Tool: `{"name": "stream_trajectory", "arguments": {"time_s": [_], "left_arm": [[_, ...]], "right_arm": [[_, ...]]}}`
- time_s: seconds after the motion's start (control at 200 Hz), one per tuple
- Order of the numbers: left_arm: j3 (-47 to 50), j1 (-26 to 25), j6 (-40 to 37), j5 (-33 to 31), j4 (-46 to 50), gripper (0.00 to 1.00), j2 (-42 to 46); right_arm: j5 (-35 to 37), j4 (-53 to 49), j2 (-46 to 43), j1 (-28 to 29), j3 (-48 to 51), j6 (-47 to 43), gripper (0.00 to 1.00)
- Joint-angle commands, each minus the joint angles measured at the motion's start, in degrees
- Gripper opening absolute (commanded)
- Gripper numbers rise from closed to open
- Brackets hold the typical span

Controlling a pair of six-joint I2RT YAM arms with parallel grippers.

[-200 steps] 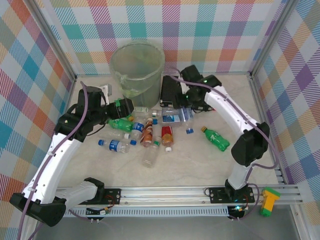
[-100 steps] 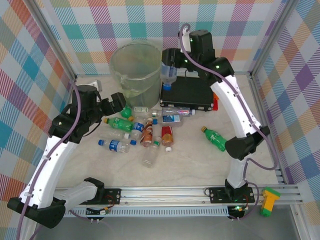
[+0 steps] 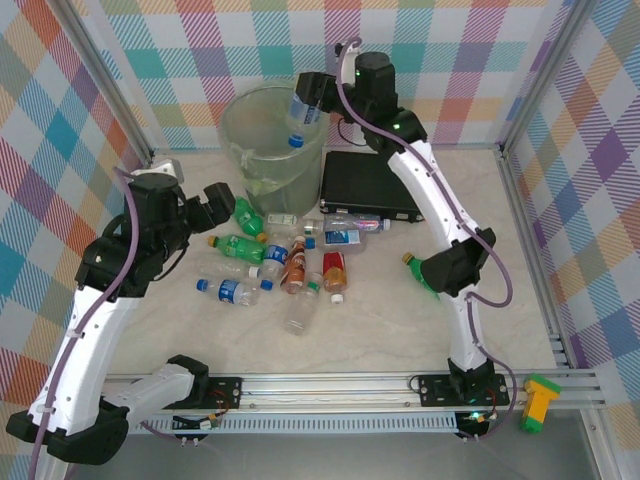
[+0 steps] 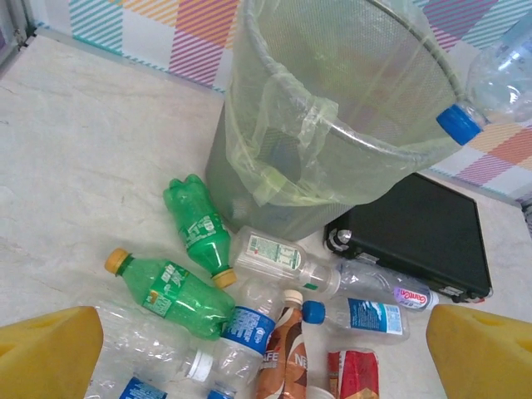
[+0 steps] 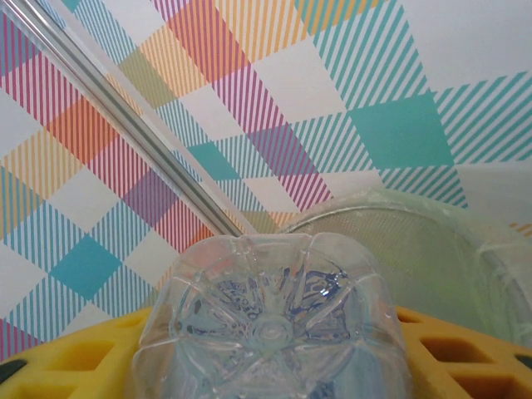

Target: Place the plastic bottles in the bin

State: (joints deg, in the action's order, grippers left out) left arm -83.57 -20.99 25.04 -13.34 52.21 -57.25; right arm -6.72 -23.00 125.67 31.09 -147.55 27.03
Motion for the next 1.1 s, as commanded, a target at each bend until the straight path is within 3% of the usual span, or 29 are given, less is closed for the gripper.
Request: {"name": "stream_trajectory", "arguments": {"time_s": [0.0,0.56,0.62,0.695,1.095], "left_arm": [[-2.0,-0.5,-0.1,-2.0,2.1,1.0,1.5],[-1.3,-0.5,0.6,-2.3,2.7,1.0,2.9],[-1.1,-0.5,0.6,-2.2,2.8,0.99,3.0],[-0.9,-0.5,0.6,-2.0,2.7,0.99,3.3],[0.5,-0.5,-0.6,1.6,1.5,1.0,3.3]], "right_arm": [[-0.2,6.1,1.0,0.9,-2.0,0.0,0.57],[0.6,4.1,3.6,2.1,-2.1,-3.5,0.58],[0.5,3.6,3.5,2.2,-2.1,-3.6,0.66],[0.3,3.1,3.4,2.3,-2.1,-3.8,1.0],[2.4,-2.5,0.0,2.6,-1.4,-5.6,0.99]]}}
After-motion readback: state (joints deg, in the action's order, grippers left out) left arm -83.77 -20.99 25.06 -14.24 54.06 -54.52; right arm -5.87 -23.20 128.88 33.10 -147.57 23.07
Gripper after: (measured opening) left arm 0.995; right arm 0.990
